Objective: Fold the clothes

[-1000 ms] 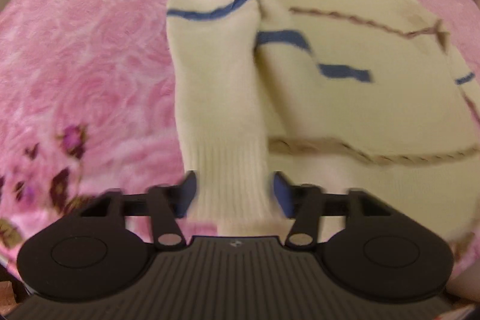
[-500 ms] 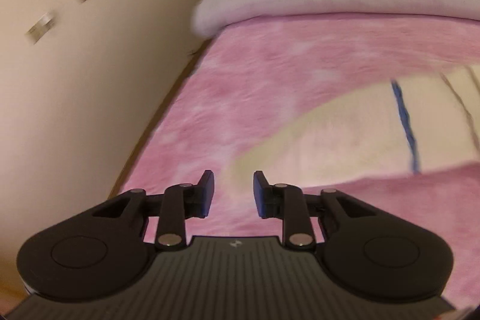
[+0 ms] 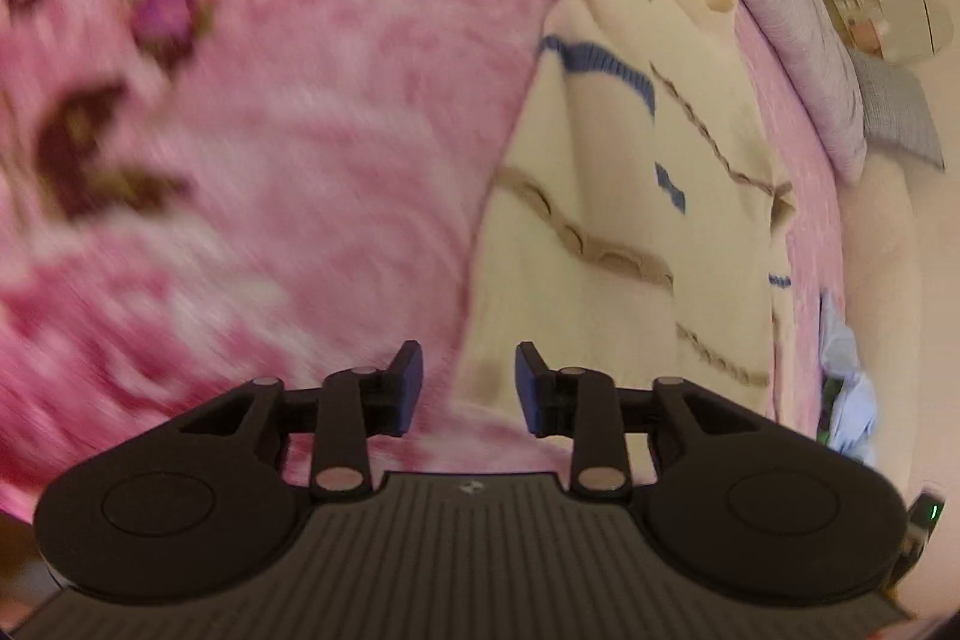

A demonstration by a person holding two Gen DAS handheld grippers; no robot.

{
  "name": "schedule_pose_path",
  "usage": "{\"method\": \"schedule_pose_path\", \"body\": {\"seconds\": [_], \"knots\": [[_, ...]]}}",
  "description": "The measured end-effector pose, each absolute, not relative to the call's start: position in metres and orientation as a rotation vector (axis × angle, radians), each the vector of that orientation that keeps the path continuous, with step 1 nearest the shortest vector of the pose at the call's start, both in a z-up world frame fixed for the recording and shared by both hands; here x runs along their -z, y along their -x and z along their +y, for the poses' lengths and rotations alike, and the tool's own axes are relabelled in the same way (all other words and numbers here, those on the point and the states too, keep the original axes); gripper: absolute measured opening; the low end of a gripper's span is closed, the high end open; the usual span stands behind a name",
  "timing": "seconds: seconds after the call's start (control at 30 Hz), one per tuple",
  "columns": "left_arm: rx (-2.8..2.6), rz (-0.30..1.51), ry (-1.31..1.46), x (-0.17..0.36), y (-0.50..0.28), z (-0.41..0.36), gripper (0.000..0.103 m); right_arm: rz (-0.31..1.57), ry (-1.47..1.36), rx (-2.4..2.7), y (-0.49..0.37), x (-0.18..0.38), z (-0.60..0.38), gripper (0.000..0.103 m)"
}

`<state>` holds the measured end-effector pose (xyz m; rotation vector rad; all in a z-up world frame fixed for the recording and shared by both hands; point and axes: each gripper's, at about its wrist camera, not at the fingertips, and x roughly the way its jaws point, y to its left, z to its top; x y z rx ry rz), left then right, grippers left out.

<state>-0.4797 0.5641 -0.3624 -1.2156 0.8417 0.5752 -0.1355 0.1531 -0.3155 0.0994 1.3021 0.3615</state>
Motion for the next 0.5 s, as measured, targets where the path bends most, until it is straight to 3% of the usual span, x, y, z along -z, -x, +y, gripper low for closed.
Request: {"method": "schedule_pose_path", "body": {"seconds": [0.23,0.3,0.33,0.4,0.43,0.5], "knots": [[-0.604,0.728,1.344,0.391,0.466,0.559,0.034,1.336,-0.391,-0.376,0.125,0.350,0.123,0.070],[-0.582,0.704,1.395,0.394,0.467,0.561,0.006,1.345,-0.445,-0.362,0.120,0.363,0.121,0.066],[-0.568,0.692,1.421,0.394,0.469,0.562,0.005,1.342,-0.469,-0.355,0.118,0.368,0.122,0.064],[-0.585,0.692,1.364,0.380,0.470,0.561,0.005,1.331,-0.464,-0.371,0.116,0.367,0.126,0.018],[-0.587,0.700,1.281,0.363,0.469,0.560,0.005,1.334,-0.439,-0.391,0.115,0.363,0.130,0.008],[-0.593,0.687,1.119,0.318,0.476,0.557,0.004,1.324,-0.414,-0.427,0.114,0.350,0.133,0.008]]}}
